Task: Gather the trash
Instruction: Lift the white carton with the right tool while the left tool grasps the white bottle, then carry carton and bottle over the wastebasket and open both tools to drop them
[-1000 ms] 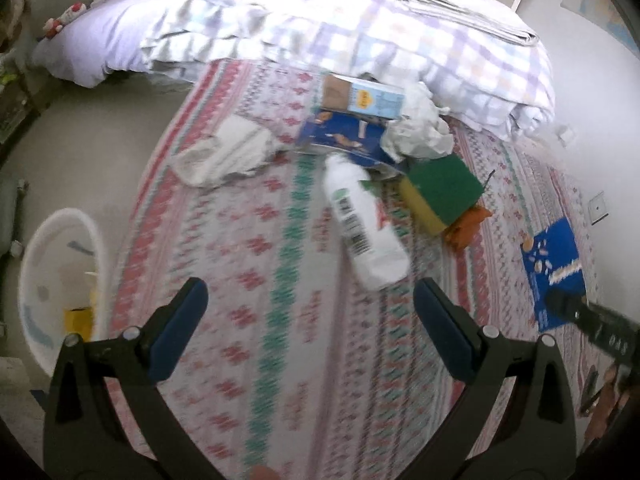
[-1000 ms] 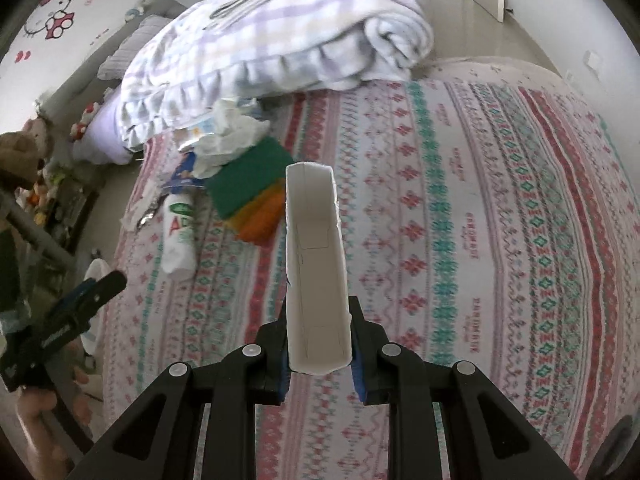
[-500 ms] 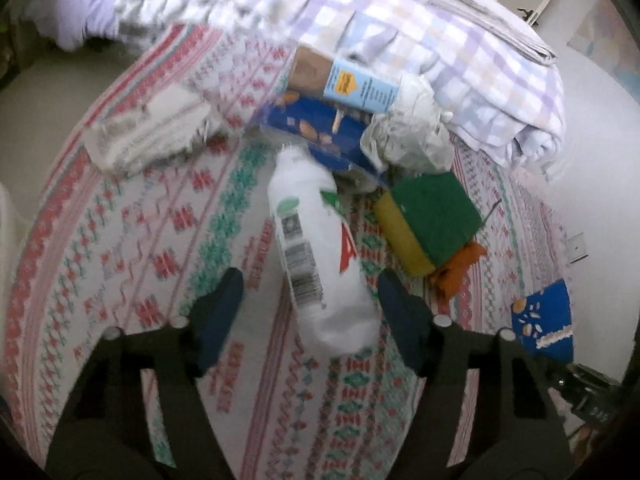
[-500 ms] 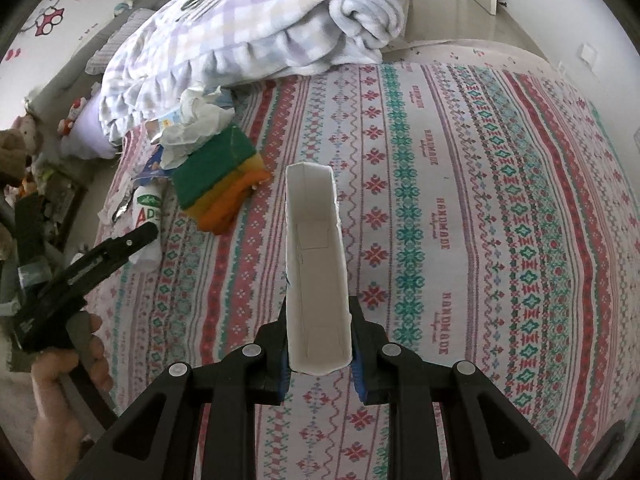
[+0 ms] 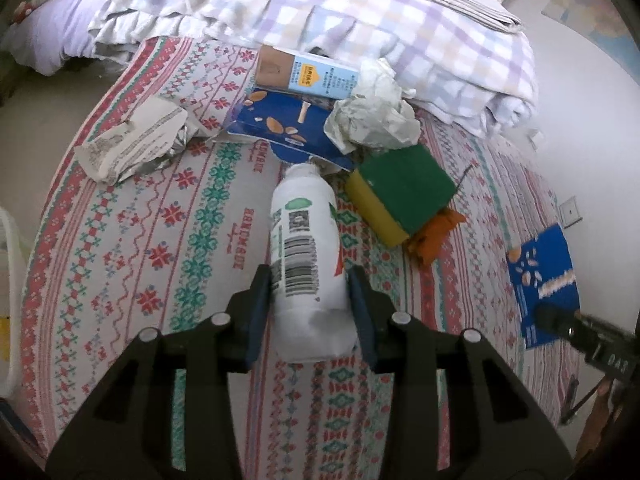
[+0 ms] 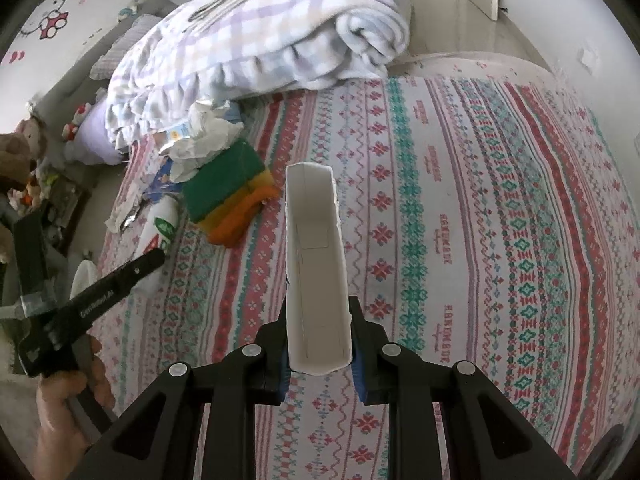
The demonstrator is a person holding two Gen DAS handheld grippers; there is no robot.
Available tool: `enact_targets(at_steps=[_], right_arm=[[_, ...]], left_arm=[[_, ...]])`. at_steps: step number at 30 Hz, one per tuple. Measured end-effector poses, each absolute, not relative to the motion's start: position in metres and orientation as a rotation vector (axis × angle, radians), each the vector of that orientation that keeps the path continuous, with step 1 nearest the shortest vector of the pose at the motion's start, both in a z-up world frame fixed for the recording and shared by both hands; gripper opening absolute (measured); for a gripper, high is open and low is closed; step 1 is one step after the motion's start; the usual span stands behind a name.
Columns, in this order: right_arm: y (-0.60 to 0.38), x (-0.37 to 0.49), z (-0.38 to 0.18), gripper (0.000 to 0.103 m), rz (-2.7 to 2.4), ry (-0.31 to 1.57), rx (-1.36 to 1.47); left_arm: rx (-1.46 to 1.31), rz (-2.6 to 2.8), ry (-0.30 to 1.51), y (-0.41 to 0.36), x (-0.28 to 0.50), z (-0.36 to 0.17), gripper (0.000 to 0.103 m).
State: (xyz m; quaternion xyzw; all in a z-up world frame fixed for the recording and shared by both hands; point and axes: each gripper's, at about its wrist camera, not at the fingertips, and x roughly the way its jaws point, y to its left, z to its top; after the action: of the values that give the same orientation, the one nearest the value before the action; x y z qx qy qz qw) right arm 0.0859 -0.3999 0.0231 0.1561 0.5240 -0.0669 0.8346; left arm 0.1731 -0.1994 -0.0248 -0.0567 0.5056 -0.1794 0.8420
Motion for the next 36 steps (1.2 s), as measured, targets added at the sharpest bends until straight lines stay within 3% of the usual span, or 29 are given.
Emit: enact_targets(at_steps=[36], right_arm=[[-0.219, 0.150, 0.031, 0.024, 0.116, 1.095, 0.203]], left_arm=[[-0.161, -0.232, 1.058, -0.005, 0.138, 0.007, 0.040]])
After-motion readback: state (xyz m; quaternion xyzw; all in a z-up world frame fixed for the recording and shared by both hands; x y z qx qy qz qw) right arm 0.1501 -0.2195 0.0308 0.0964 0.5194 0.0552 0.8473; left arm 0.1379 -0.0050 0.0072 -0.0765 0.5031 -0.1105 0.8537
